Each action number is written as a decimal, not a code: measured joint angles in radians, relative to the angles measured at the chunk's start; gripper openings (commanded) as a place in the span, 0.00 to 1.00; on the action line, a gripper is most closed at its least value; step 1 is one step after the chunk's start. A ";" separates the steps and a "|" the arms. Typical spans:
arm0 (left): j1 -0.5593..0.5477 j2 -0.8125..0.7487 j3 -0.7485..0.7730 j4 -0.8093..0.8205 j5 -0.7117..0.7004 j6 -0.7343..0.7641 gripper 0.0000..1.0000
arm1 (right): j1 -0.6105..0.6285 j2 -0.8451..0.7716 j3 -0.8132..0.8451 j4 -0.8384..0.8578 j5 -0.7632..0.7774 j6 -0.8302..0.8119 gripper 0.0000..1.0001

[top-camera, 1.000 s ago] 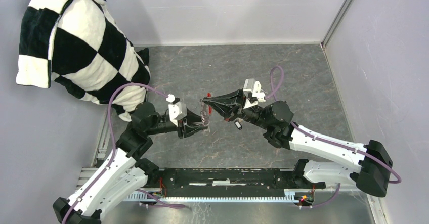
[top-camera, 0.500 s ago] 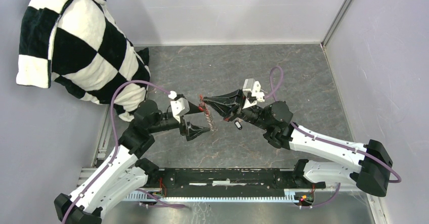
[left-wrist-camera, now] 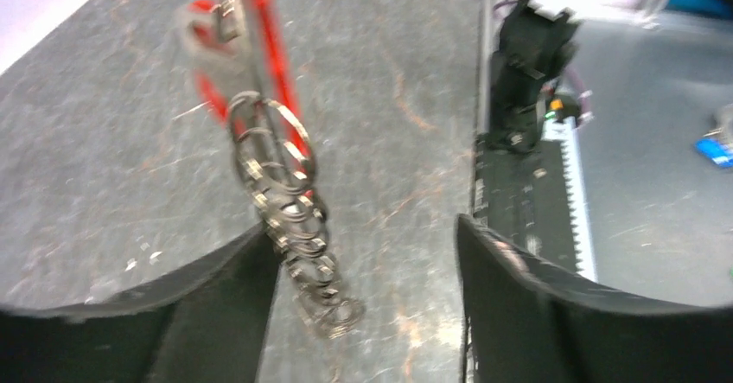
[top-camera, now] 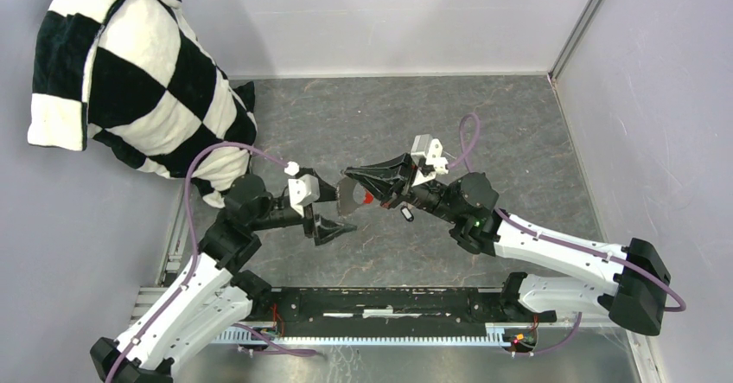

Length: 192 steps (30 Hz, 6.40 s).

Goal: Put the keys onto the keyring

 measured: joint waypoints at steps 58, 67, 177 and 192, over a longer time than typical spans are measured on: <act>0.000 -0.106 -0.058 -0.188 0.018 1.978 0.02 | -0.299 0.014 -0.117 -0.182 -0.530 0.648 0.98; 0.000 -0.094 -0.052 -0.184 0.015 1.983 0.02 | -0.241 0.081 -0.161 -0.054 -0.561 0.720 0.87; 0.019 0.351 0.325 -0.446 0.253 0.286 0.02 | -0.206 -0.075 0.047 -0.819 -0.544 -0.322 0.06; 0.025 0.304 0.324 -0.480 0.332 0.383 0.02 | -0.200 -0.098 0.040 -0.645 -0.644 -0.284 0.35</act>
